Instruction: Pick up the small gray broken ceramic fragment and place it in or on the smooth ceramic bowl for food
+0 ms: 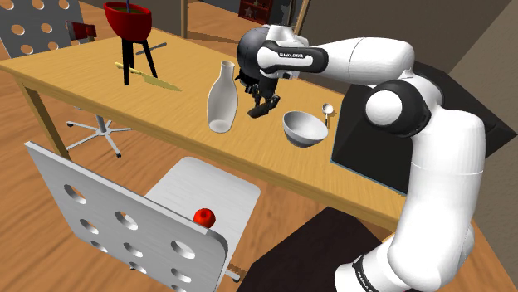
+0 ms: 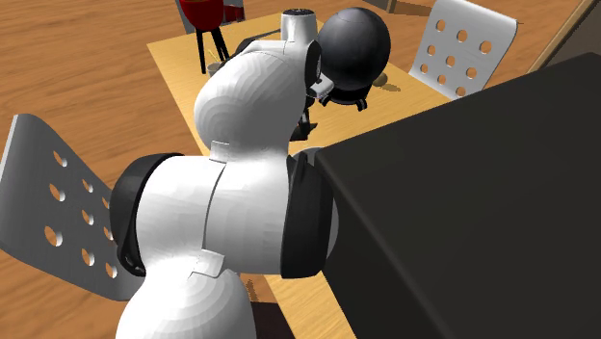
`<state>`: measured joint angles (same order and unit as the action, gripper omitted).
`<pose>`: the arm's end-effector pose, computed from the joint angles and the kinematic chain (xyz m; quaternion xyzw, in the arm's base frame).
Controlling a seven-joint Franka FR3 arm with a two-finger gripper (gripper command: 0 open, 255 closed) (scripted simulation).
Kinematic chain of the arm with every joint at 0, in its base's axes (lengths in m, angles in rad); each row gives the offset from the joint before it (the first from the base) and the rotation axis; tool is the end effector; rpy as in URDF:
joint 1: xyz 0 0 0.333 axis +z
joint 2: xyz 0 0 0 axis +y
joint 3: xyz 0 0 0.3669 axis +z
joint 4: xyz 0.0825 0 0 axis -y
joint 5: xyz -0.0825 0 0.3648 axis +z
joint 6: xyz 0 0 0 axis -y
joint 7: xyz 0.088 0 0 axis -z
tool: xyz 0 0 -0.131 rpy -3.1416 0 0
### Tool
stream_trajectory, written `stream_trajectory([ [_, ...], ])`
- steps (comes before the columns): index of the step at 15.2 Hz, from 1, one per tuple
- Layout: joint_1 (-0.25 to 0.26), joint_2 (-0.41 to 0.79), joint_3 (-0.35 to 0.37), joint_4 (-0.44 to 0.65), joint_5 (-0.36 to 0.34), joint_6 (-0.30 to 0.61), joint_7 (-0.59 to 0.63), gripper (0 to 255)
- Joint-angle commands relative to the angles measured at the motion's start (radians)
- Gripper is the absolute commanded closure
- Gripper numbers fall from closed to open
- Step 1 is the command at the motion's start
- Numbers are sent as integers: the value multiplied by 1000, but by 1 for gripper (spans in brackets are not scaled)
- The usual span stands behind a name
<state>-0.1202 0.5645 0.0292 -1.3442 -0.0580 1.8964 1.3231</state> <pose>0.7200 -0.0760 0.4239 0.7648 -0.6439 0.0064 0.0195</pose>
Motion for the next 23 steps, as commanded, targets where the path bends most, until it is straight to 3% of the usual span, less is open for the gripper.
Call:
stream_trajectory([
  [1, -1, -5, 0, 16, 1, -21, -2, 255],
  [13, 1, -12, 1, 166, 3, -178, -8, 255],
  [23, 5, 25, 0, 362, 3, -337, -15, 255],
])
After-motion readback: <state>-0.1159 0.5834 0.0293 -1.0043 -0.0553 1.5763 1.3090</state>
